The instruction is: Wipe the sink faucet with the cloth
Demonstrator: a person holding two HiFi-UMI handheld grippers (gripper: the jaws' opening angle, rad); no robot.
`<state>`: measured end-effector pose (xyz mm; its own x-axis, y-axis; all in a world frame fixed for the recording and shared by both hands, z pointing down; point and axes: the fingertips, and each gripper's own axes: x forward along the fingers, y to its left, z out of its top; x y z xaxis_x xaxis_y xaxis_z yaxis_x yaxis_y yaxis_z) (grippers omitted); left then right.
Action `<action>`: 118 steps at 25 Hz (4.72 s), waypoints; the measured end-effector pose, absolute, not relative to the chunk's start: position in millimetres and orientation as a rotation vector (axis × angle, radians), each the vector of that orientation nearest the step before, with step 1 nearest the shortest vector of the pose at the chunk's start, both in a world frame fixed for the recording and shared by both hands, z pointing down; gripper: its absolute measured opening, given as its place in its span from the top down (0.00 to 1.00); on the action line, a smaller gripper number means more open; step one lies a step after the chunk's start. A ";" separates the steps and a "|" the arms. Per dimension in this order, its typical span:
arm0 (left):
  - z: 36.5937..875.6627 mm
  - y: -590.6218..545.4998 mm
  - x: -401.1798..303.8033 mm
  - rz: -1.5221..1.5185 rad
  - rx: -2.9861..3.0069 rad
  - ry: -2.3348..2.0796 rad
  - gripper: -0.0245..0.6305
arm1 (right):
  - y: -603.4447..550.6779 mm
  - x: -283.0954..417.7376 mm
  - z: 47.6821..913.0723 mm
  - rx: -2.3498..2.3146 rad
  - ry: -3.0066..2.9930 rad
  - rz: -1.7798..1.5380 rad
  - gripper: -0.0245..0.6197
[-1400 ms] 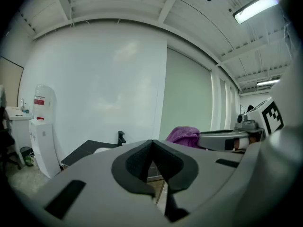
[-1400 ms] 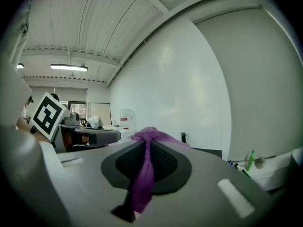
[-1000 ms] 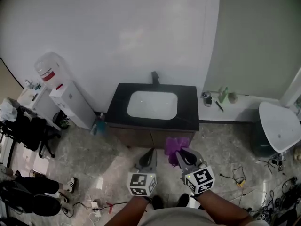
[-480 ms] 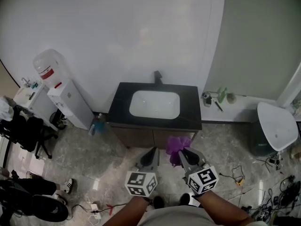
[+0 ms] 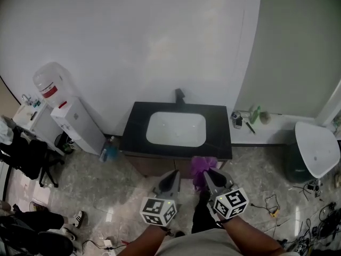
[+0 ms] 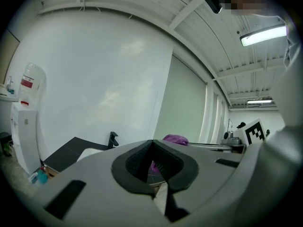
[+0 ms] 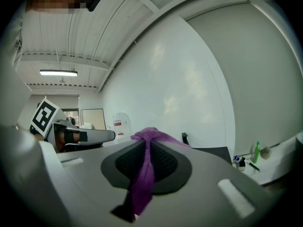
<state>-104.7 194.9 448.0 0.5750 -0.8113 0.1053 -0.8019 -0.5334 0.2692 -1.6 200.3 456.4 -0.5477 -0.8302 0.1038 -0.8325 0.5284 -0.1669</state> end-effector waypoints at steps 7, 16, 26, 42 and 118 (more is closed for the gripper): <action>485.3 30.3 -75.9 0.023 2.490 -1.383 0.95 | 32.0 21.8 500.6 1.378 -2.768 0.375 0.91; 526.6 -157.1 -47.0 0.070 2.257 -1.409 0.95 | -176.2 37.0 545.6 1.152 -2.719 0.589 0.91; 544.3 -239.6 -103.0 0.125 2.254 -1.361 0.95 | -413.0 -34.7 563.4 1.099 -2.583 0.352 0.91; 570.5 -283.9 -148.2 0.179 2.268 -1.276 0.95 | -449.8 -53.7 621.7 1.097 -2.404 0.268 0.91; 425.8 -278.2 -77.8 0.049 2.547 -1.355 0.95 | -284.1 35.1 421.8 1.309 -2.780 0.108 0.91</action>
